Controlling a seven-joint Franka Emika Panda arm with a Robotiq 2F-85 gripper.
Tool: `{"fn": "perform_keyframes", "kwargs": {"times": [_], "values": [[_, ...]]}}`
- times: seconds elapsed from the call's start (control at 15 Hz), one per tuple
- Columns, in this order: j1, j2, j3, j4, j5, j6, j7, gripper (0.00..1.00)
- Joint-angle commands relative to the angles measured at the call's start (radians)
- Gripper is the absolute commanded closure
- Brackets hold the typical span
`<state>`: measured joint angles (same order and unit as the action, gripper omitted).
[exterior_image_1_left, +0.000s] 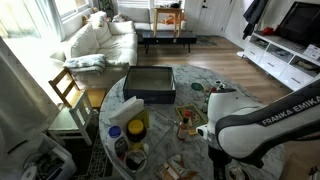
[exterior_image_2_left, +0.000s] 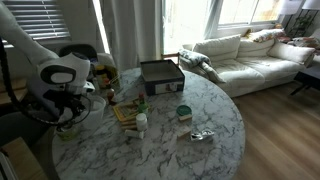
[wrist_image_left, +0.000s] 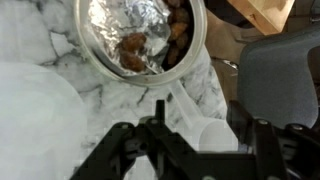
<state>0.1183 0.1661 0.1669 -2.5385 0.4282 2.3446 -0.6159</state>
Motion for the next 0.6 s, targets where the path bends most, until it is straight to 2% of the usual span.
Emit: {"fn": "perform_keyframes", "kwargs": {"times": [0.0,0.13,0.2,0.27,0.47,0.53], "values": [[-0.013,0.005,0.013,-0.021,-0.029,0.03,-0.01,0.36],[-0.013,0.006,0.014,-0.022,-0.032,0.031,-0.01,0.38],[-0.014,0.005,0.014,-0.023,-0.031,0.033,-0.011,0.24],[-0.014,0.004,0.015,-0.024,-0.03,0.035,-0.011,0.15],[-0.016,0.003,0.016,-0.022,-0.024,0.041,-0.012,0.0],[-0.016,0.003,0.016,-0.021,-0.024,0.042,-0.013,0.0]]}}
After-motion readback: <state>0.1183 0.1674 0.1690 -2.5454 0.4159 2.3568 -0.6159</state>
